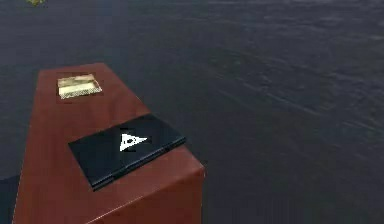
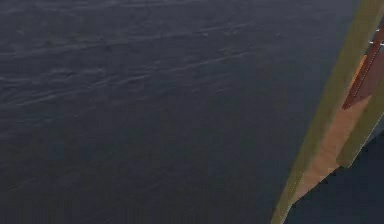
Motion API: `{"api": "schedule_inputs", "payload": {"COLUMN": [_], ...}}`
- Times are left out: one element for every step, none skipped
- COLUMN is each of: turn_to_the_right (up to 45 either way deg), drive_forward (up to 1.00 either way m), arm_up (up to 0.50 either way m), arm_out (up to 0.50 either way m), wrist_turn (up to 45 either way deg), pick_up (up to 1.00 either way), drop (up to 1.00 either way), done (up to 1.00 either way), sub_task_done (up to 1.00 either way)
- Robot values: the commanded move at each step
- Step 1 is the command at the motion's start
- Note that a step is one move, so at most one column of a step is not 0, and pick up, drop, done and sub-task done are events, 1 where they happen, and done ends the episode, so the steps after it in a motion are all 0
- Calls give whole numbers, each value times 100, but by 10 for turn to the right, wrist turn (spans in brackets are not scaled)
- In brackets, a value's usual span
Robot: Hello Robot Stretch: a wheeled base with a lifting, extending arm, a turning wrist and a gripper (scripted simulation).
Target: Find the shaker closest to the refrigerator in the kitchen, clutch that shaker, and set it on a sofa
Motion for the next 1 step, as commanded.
{"api": "schedule_inputs", "payload": {"turn_to_the_right": [-450], "drive_forward": [0], "arm_up": [0], "arm_out": [0], "wrist_turn": [0], "pick_up": [0], "drop": [0], "done": [0], "sub_task_done": [0]}}
